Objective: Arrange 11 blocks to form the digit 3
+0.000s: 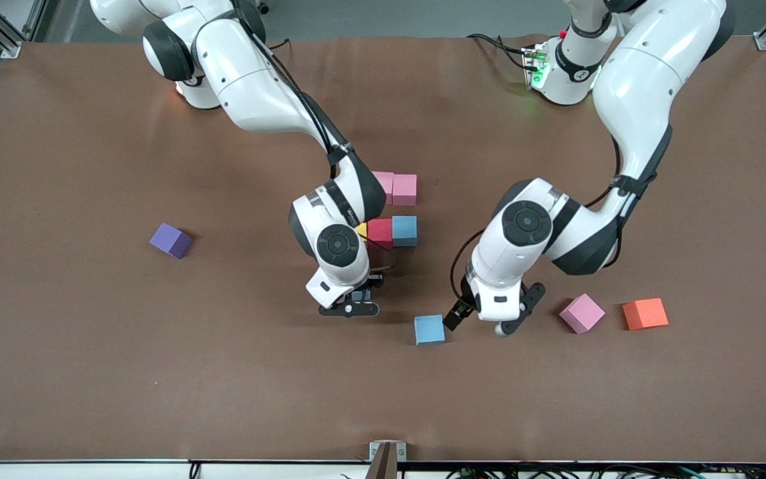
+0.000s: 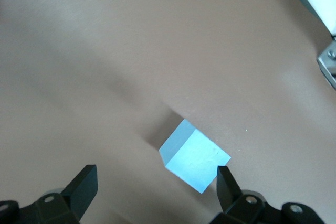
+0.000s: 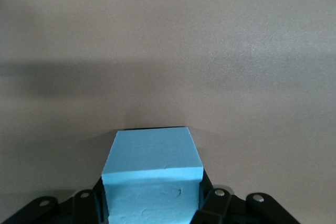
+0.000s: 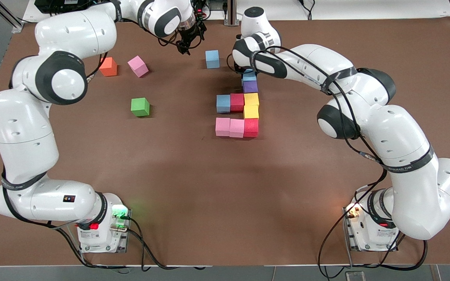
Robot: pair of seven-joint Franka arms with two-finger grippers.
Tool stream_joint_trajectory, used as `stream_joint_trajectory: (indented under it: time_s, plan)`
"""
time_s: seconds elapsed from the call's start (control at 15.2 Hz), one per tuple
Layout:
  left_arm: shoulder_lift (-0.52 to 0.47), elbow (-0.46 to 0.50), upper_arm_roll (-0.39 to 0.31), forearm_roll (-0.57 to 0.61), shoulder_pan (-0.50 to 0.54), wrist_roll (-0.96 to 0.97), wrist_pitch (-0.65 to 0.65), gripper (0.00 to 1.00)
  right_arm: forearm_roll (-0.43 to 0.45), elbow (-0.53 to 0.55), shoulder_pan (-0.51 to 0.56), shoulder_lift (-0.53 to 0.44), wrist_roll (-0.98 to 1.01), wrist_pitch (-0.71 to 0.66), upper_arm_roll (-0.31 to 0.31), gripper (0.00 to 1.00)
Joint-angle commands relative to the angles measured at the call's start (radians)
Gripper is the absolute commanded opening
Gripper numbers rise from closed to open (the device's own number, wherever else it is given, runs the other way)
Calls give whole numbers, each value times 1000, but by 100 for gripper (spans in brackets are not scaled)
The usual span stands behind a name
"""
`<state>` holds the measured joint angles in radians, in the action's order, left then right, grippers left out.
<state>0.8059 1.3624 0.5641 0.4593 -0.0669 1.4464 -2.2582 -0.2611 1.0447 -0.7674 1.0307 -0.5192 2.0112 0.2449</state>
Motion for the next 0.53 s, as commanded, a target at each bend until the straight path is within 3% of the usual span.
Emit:
stream_joint_trajectory:
  time_s: [0.0,0.46]
  plan:
    - [82,-112,0,-19,-16,-179,19,100,6,-11,0,29,-24,-23,-12,27]
    - [199,-219,3,-27,-48,-431,8,100,3,-18,0,54,-27,-25,-13,28]
